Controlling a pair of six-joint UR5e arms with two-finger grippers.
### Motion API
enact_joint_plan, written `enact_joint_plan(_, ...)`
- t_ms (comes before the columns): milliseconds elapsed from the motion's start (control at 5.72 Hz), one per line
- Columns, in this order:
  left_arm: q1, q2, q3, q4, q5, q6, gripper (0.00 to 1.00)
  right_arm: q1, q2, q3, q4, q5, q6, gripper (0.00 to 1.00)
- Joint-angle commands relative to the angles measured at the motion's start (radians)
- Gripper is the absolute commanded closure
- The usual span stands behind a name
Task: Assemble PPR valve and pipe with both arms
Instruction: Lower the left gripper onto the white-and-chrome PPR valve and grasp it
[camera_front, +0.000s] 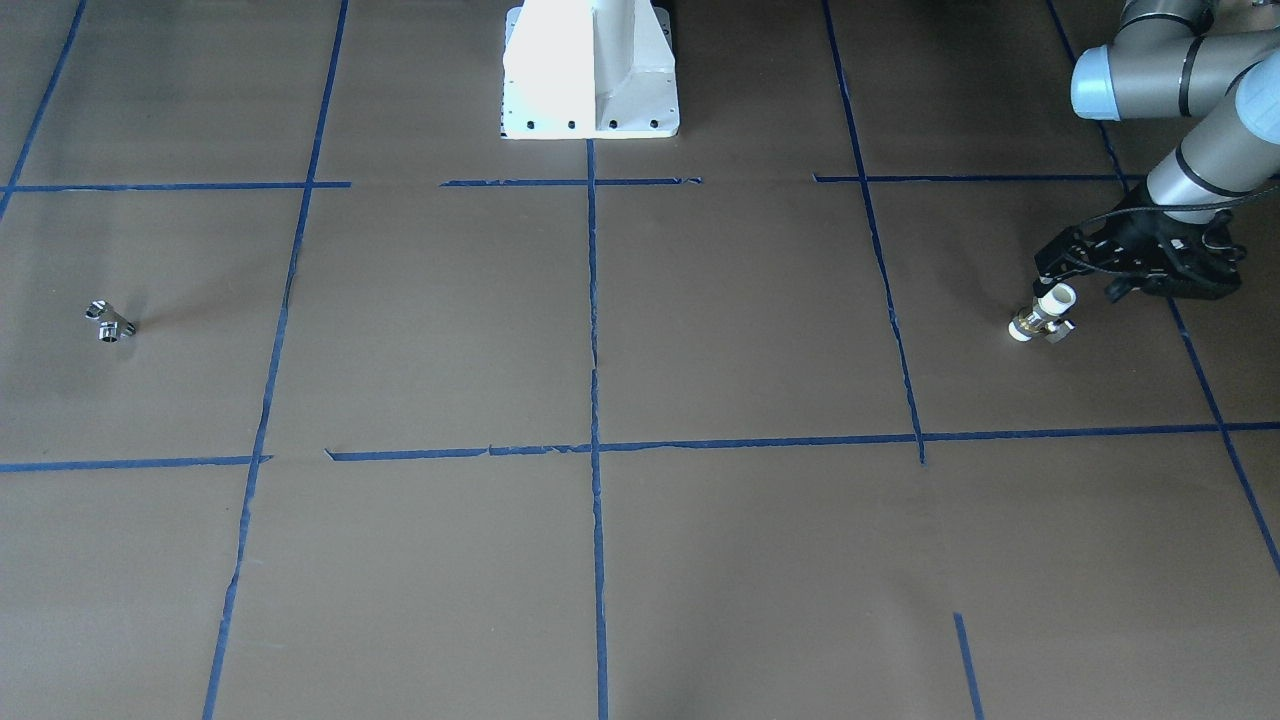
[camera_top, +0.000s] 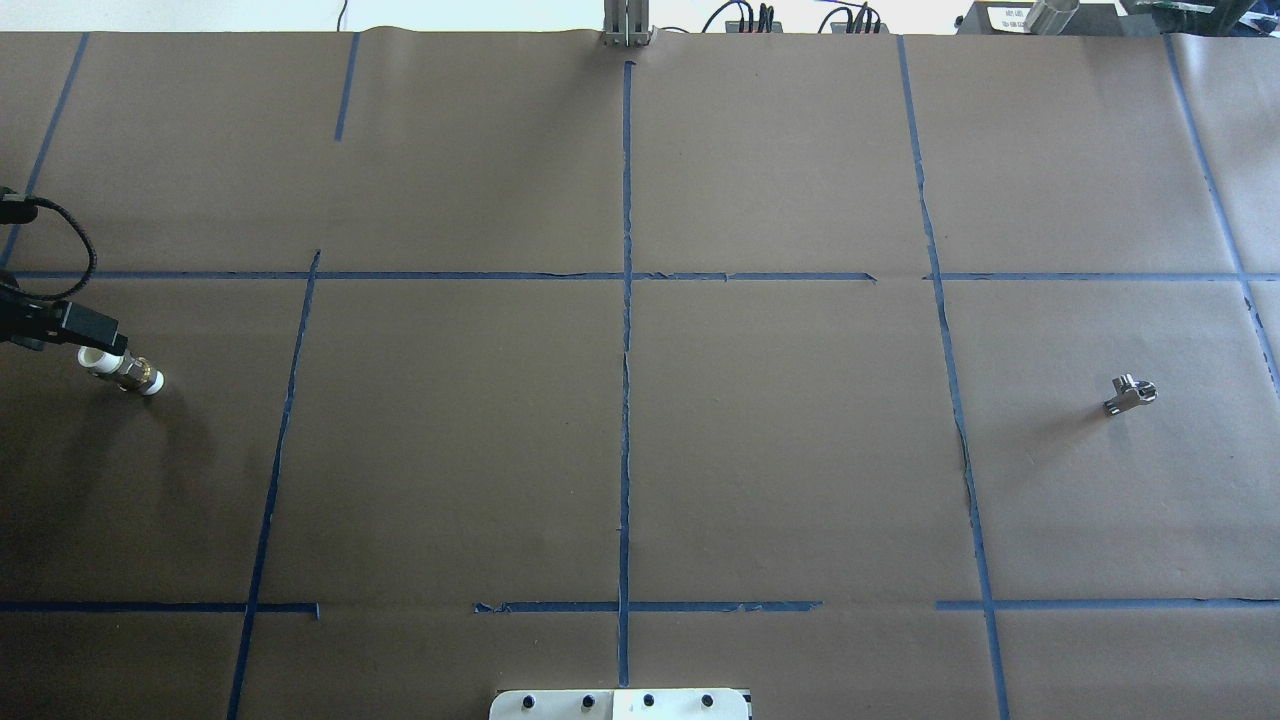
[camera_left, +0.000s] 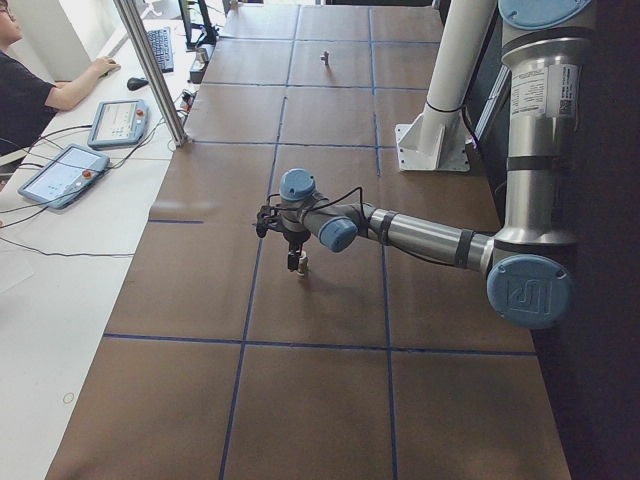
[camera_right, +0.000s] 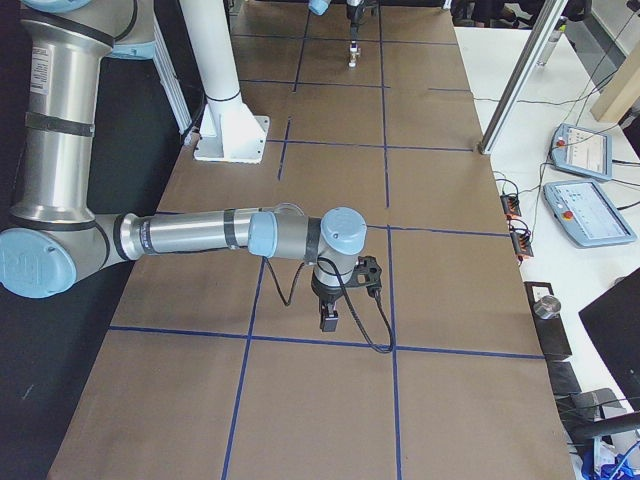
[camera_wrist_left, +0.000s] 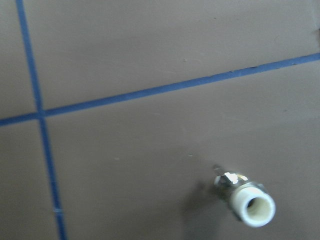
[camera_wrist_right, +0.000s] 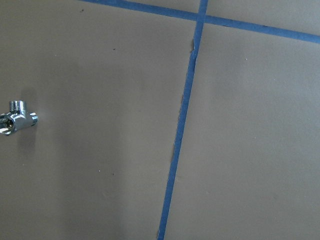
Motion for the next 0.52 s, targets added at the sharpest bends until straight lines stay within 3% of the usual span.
enact_joint_plan(0, 0.011, 0.000, 0.004, -0.001, 0.001, -0.006, 0.00, 0.000, 0.000, -0.002, -0.002, 0.000, 0.000, 0.00)
enact_joint_plan(175, 0.011, 0.000, 0.004, 0.000, 0.001, -0.007, 0.06, 0.000, 0.000, -0.002, -0.002, 0.000, 0.000, 0.00)
enact_joint_plan(350, 0.011, 0.000, 0.005, 0.005, 0.001, -0.010, 0.64, 0.000, 0.000, -0.002, 0.000, 0.000, 0.000, 0.00)
